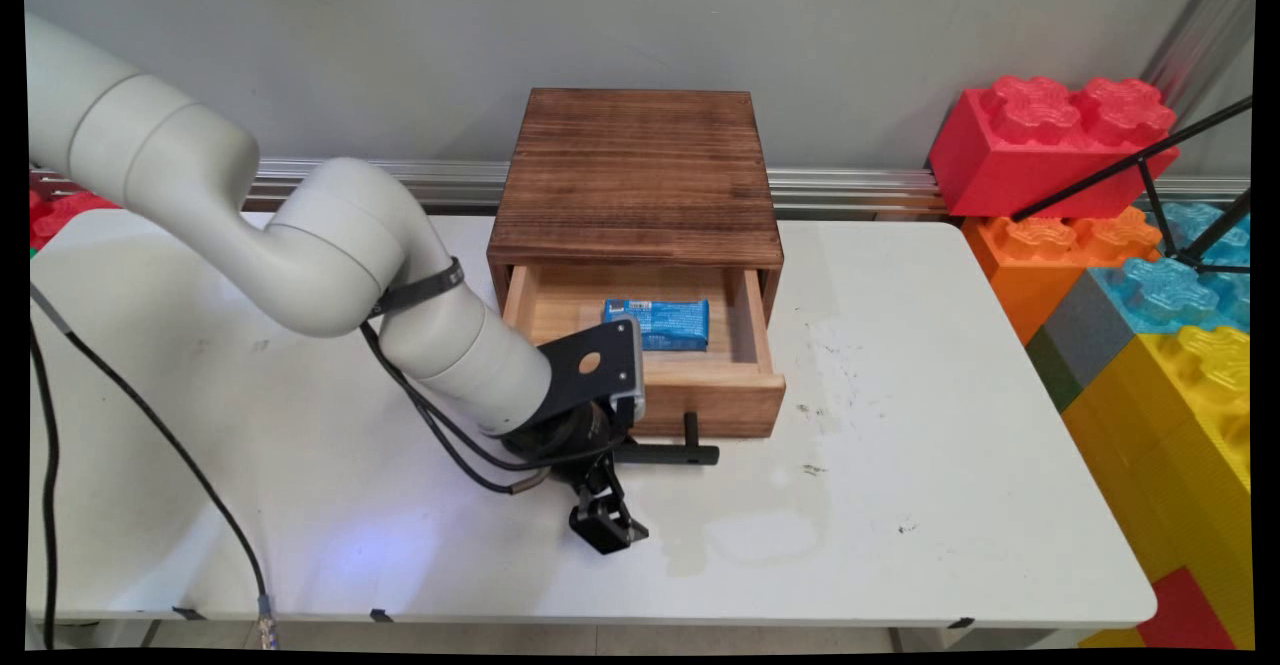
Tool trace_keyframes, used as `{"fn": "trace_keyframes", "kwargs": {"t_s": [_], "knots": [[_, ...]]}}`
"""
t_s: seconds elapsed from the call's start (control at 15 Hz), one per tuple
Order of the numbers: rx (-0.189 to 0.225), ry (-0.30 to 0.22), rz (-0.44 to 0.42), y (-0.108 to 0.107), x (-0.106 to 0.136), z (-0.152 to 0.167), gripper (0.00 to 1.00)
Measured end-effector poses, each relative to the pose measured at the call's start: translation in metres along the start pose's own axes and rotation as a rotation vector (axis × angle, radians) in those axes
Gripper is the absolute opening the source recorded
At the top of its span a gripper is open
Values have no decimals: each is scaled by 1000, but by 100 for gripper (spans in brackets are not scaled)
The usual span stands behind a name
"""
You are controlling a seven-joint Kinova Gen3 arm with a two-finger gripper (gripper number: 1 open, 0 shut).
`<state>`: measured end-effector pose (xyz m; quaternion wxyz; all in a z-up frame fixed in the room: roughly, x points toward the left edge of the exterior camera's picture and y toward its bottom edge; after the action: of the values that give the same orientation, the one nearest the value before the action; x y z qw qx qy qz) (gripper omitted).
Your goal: Open the drawer
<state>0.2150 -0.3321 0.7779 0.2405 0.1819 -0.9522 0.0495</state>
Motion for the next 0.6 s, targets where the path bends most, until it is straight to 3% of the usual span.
{"fn": "trace_keyframes", "kwargs": {"t_s": [0.6], "knots": [[-37,-6,-3,25,-1,-4,100]]}}
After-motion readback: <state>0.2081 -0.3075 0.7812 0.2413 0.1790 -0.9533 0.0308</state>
